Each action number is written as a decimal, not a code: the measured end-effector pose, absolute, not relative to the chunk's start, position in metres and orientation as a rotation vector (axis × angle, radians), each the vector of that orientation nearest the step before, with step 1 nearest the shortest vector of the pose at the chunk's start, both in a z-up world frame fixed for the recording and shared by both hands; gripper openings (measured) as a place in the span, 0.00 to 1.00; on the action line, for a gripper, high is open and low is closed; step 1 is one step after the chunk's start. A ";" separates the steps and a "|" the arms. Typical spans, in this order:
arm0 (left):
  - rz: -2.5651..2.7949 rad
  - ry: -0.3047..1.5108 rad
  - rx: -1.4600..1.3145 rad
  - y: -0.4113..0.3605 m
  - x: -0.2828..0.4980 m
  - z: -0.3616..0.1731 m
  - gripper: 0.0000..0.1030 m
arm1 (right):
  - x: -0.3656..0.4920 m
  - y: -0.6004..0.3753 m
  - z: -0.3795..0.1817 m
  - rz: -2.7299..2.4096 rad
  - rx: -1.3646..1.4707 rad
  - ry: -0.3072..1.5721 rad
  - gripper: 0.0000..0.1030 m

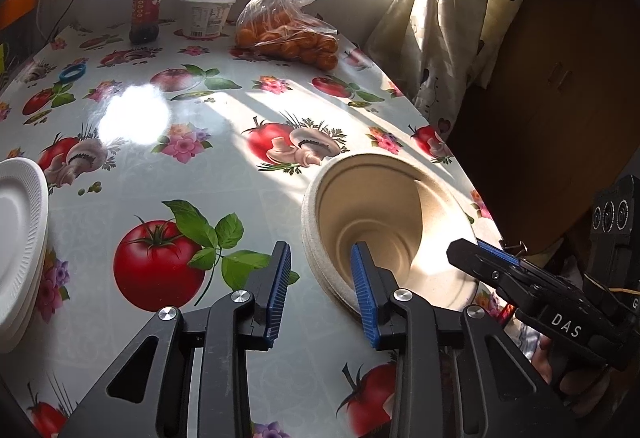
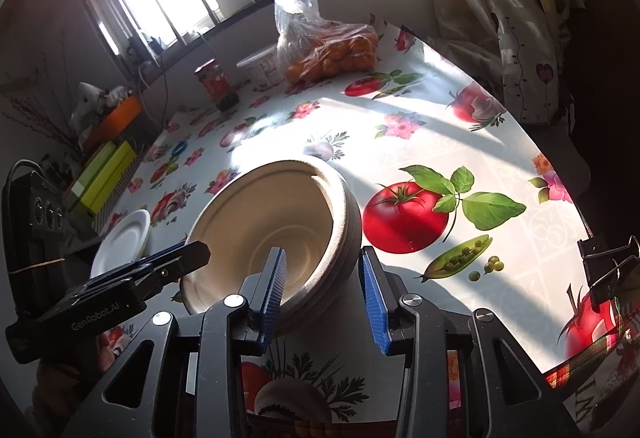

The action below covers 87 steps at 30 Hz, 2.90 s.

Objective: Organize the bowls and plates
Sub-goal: 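Close the left gripper on the rim of the nested beige bowls, then lift the nested bowls with the left gripper toward the white plate stack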

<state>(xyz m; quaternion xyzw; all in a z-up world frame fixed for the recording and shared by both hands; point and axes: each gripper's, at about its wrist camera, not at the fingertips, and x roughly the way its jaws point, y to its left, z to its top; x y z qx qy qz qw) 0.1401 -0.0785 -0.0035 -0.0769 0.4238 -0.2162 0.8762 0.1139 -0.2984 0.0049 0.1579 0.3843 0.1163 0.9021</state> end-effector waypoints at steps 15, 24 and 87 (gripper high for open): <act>-0.469 0.887 -0.157 -0.083 0.141 -0.007 0.32 | 0.115 -0.298 0.003 0.241 0.328 0.799 0.35; -0.465 0.895 -0.151 -0.084 0.143 -0.010 0.28 | 0.112 -0.296 0.001 0.227 0.314 0.794 0.28; -0.174 0.774 -0.247 0.052 0.134 0.037 0.28 | 0.176 -0.166 0.042 0.542 0.250 0.804 0.26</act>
